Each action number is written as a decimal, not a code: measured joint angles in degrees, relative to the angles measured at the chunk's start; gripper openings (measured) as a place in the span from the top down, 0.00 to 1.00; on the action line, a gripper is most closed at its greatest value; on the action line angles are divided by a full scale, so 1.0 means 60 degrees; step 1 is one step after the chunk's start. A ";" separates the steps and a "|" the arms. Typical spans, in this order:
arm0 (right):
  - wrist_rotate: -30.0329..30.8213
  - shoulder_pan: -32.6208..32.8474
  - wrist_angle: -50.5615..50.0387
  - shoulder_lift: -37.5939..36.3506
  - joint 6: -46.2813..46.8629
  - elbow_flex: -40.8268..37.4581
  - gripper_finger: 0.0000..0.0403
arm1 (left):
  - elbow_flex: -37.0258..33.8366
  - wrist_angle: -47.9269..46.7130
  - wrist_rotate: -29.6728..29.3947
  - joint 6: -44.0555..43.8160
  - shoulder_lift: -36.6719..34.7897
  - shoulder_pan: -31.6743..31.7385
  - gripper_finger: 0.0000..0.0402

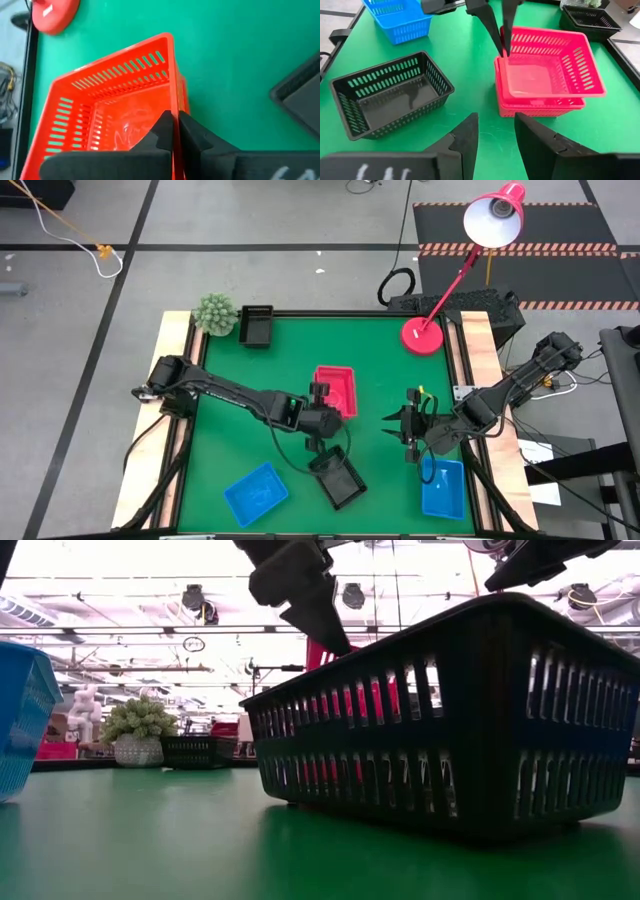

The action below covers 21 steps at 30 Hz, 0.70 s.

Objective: Stack baskets by color
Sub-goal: Stack the top red bin on the stacked red bins

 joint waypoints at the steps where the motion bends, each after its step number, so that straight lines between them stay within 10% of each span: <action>1: -0.0121 -0.0002 0.0004 0.0000 0.0004 0.0000 0.69 | -0.0194 0.0356 0.0002 0.0075 -0.0029 -0.0028 0.98; 21: -0.0149 0.0001 0.0000 0.0000 0.0084 0.0000 0.69 | -0.1156 0.1297 -0.0161 0.0153 -0.0093 0.0129 0.97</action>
